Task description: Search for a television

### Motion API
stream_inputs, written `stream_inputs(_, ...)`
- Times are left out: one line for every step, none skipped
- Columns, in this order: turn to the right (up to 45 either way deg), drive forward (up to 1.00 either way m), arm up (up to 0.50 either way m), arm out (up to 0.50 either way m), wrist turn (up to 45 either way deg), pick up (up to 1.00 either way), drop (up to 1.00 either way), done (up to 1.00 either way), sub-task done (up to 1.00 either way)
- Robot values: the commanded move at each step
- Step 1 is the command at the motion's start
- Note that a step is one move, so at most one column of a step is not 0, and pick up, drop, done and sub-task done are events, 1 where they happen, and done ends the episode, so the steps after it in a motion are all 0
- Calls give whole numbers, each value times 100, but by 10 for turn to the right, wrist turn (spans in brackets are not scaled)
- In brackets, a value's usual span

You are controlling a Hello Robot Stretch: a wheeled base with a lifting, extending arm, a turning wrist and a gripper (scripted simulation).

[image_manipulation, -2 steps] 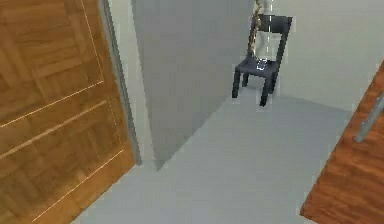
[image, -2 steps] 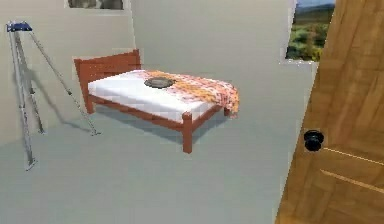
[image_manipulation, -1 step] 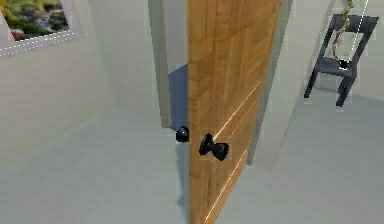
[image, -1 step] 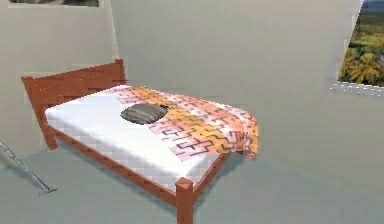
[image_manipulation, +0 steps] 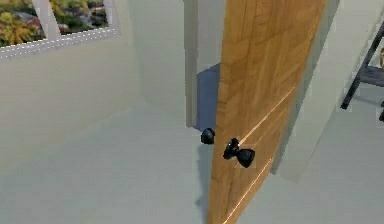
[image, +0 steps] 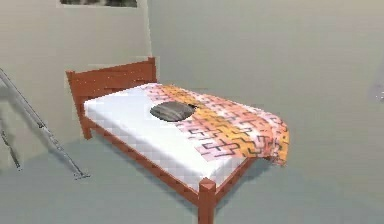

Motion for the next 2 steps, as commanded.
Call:
stream_inputs(-30,0,0,0,0,0,0,0,0)
stream_inputs(0,30,0,0,0,0,0,0,0)
